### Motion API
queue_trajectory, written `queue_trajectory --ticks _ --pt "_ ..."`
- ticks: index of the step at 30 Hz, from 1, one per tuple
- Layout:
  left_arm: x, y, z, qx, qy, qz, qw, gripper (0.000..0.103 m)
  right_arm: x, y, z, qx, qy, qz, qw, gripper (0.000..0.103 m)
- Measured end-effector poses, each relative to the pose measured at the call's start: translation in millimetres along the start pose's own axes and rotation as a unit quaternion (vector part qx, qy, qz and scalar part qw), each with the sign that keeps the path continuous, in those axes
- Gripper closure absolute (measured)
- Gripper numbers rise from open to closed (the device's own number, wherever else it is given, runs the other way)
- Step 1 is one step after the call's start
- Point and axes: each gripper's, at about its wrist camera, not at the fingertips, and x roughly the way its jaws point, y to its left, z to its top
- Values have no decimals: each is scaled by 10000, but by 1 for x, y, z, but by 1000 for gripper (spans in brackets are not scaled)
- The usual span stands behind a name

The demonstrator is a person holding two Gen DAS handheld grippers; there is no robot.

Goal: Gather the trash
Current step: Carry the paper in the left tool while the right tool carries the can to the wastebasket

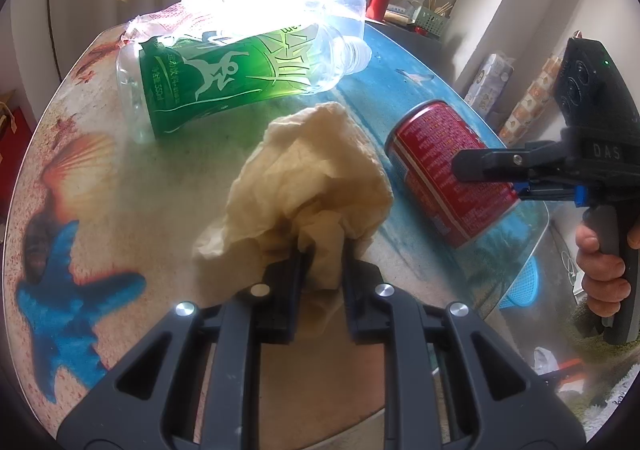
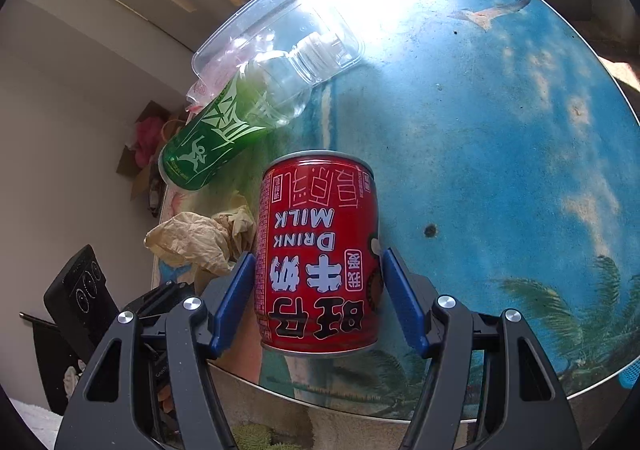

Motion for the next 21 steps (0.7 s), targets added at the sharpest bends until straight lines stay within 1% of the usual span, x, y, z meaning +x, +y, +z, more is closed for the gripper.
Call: queue_trajectory --ticks 4,9,11,16,21 --pt "1 2 1 -19 14 -15 10000 84 -2 0 -7 -6 -48 -32 10000 39" --pt "1 -2 2 38 9 88 10000 84 0 3 -10 -89 -125 -63 9999 39" --pt "2 -5 1 113 14 162 9998 87 0 3 -11 -88 -158 -44 9998 39" --pt "3 -13 4 231 83 387 9990 88 -2 -7 -12 276 -212 259 9991 39" --pt "-4 -13 7 177 24 339 9993 89 -13 -8 -15 362 -360 462 9976 39"
